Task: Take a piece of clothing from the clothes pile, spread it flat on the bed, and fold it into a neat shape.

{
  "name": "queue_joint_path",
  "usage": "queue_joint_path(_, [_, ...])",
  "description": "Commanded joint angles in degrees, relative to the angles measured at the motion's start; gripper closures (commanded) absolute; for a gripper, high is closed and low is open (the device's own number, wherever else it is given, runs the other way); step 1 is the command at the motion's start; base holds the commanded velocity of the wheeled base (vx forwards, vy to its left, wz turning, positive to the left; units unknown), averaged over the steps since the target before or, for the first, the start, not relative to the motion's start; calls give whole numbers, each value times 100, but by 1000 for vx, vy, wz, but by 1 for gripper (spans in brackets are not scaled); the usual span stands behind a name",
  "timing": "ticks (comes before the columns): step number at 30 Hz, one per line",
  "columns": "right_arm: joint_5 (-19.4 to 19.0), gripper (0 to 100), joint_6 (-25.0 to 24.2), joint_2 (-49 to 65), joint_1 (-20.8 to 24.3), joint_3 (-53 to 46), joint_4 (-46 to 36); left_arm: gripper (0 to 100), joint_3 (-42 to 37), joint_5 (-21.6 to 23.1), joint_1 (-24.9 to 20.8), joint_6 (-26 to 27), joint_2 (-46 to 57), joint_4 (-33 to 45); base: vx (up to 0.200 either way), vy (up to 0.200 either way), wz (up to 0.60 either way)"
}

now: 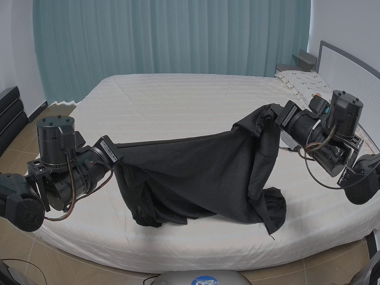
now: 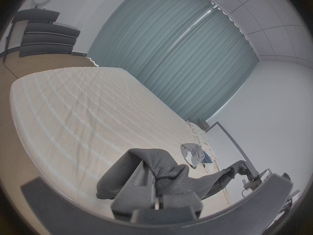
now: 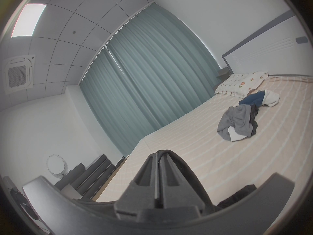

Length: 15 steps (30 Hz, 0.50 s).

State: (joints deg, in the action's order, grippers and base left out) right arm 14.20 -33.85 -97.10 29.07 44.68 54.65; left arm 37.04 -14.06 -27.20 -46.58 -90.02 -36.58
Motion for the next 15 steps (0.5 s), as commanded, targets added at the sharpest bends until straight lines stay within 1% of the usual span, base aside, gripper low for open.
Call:
queue_joint_path(1, [-49, 100, -78, 297, 2, -293, 2, 100, -126, -1, -110, -9, 37, -7, -200, 0, 0])
queue_joint_path(6, [-58, 100, -78, 806, 11, -469, -7, 100, -364, -18, -339, 0, 344, 2, -200, 0, 0])
queue_joint_path(9, [-58, 100, -78, 1123, 19, -478, -77, 100, -425, -18, -383, 0, 573, 20, -200, 0, 0])
queue_joint_path(10, [-58, 100, -51, 1474, 90, -504, -104, 100, -425, -18, -400, 0, 793, 116, -200, 0, 0])
queue_joint_path(13, [-58, 100, 28, 1905, 221, -478, -104, 100, -329, -18, -506, 9, 1056, 345, -200, 0, 0])
queue_joint_path(15, [-75, 100, 125, 2142, 239, -328, -165, 100, -205, 8, -523, 35, 1276, 529, 0, 0, 0])
